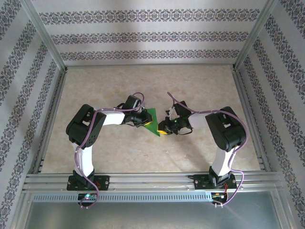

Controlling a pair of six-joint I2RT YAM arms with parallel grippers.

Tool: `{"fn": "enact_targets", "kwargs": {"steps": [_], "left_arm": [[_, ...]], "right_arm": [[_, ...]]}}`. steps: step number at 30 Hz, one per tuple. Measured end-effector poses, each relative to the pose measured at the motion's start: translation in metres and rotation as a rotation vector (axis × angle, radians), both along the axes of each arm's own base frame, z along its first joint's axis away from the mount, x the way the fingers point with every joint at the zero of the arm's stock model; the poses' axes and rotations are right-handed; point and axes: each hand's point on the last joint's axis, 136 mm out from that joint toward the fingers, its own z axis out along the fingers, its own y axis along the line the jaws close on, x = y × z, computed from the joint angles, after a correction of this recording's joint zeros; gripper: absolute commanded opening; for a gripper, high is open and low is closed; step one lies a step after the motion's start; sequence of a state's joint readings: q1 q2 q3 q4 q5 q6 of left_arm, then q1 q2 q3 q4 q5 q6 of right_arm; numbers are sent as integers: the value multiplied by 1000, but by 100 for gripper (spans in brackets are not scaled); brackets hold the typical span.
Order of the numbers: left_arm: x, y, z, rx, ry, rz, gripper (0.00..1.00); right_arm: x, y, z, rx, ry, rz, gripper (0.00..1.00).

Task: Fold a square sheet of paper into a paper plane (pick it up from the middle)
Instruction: Fourth fold the wing at the center of the table.

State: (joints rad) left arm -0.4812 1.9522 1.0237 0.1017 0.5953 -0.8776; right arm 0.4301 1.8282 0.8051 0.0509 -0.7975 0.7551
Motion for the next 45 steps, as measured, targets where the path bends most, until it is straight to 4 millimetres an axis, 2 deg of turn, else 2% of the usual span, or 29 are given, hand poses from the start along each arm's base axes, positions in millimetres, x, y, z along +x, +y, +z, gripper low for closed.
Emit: {"fn": "enact_targets", "kwargs": {"steps": [8,16,23,28,30,33,37,41,45], "left_arm": [[0,0,0,1,1,0,14],[0,0,0,1,2,0,14],[0,0,0,1,2,-1,14],[0,0,0,1,2,0,14],[0,0,0,1,2,0,14],[0,0,0,1,2,-1,14],[0,0,0,2,3,-1,14],[0,0,0,4,1,-4,14],[0,0,0,4,0,-4,14]], "right_arm": [[-5,-2,20,10,-19,6,17],[-18,-4,7,-17,25,26,13],[-20,-4,-3,-25,45,34,10],[-20,-3,-4,-21,50,37,12],[-20,-3,-3,-18,50,38,18],[-18,-3,2,-17,31,34,23],[-12,-13,19,-44,-27,4,24],[-5,-15,38,-47,-97,-5,20],[-7,-3,38,-41,-105,34,14]]}}
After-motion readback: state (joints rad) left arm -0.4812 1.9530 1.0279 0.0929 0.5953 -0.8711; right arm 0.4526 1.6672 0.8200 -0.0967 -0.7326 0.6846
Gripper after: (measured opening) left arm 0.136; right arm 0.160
